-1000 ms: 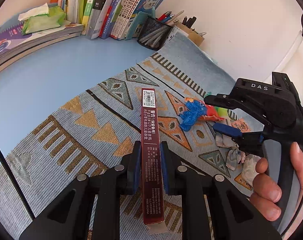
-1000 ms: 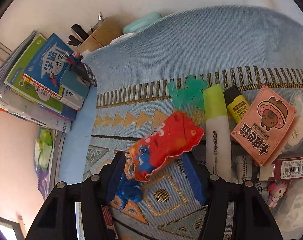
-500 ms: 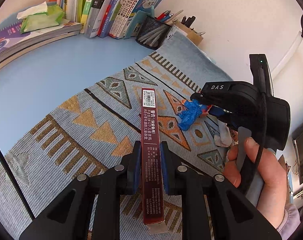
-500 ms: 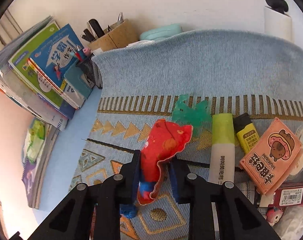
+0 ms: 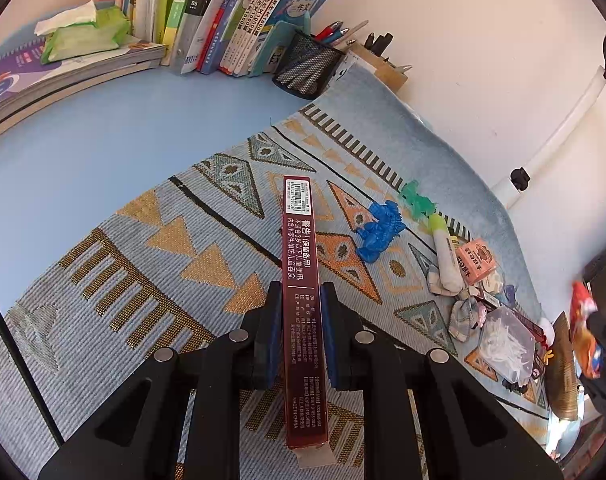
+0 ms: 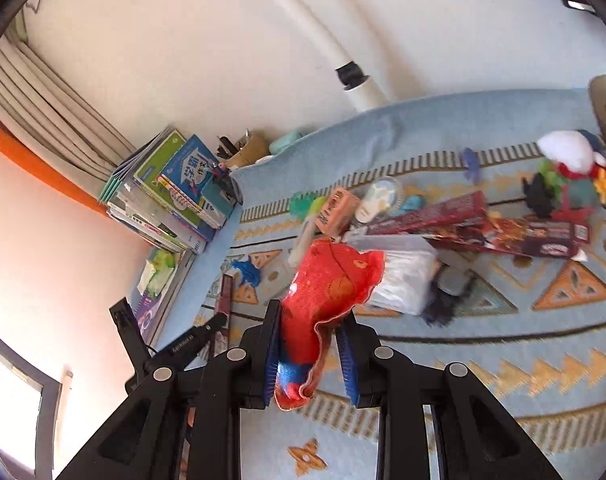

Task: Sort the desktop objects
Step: 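Carry the box and red plush over the gold bowl and open both grippers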

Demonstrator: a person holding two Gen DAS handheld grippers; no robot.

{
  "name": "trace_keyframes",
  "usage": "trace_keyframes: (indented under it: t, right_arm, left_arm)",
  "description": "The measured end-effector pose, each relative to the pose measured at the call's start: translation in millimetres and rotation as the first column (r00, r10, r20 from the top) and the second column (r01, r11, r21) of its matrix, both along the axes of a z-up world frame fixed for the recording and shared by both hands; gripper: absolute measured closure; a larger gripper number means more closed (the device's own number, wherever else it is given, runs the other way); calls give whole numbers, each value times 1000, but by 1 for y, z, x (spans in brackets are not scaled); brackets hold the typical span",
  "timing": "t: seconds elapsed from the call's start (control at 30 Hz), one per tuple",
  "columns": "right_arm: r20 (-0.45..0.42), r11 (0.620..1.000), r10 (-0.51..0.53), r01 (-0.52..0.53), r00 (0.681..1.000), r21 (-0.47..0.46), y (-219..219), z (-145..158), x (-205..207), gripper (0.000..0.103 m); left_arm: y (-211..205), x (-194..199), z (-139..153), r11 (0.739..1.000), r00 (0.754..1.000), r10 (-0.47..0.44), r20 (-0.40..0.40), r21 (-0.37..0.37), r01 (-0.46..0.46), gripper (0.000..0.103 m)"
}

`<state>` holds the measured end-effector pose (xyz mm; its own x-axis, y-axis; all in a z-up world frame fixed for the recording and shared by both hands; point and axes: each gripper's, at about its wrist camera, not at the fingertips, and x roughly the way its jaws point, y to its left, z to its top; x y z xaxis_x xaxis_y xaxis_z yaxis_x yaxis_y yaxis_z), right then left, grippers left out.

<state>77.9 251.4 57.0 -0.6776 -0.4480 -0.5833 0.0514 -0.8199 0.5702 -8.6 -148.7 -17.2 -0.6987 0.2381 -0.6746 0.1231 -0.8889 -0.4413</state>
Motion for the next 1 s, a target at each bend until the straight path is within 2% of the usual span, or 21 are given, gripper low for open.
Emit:
trace_keyframes:
  t: [0.13, 0.23, 0.33, 0.43, 0.53, 0.6, 0.7, 0.77, 0.83, 0.9, 1.0]
  right_arm:
    - [50, 989, -140, 138, 989, 45, 59, -24, 58, 78]
    - [55, 973, -230, 229, 972, 25, 105, -29, 87, 78]
    - [-4, 950, -310, 310, 951, 43, 139, -12, 107, 78]
    - [-88, 927, -366, 371, 926, 49, 162, 14, 122, 78]
    - [-198, 901, -407, 428, 892, 71, 178, 45, 134, 78]
    - [-257, 882, -426, 461, 868, 96, 188, 64, 139, 78]
    - [-331, 839, -456, 523, 826, 151, 204, 90, 140, 78]
    - [-356, 789, -493, 581, 793, 201, 215, 103, 135, 77]
    - [-354, 738, -535, 628, 767, 247, 229, 110, 123, 77]
    - [-329, 713, -557, 642, 763, 281, 246, 111, 108, 77]
    - [-254, 700, -563, 617, 786, 359, 266, 104, 79, 77]
  left_arm:
    - [1, -1, 1, 1000, 1000, -6, -1, -8, 6, 88]
    - [3, 8, 8, 1000, 998, -16, -56, -17, 15, 88]
    - [11, 16, 14, 998, 996, -49, -69, -35, 47, 88]
    - [32, 35, 26, 993, 991, -103, -86, 47, 107, 88]
    - [82, 57, 59, 979, 967, -203, -152, 0, 205, 88]
    - [122, 67, 83, 955, 934, -293, -202, -16, 296, 88]
    - [184, 80, 117, 907, 866, -412, -284, -40, 418, 88]
    - [225, 85, 135, 867, 814, -479, -329, -34, 497, 88]
    - [267, 85, 149, 816, 758, -543, -361, -13, 578, 88]
    - [310, 80, 160, 762, 705, -602, -374, -6, 647, 88]
    - [375, 66, 166, 700, 650, -671, -357, -16, 714, 88]
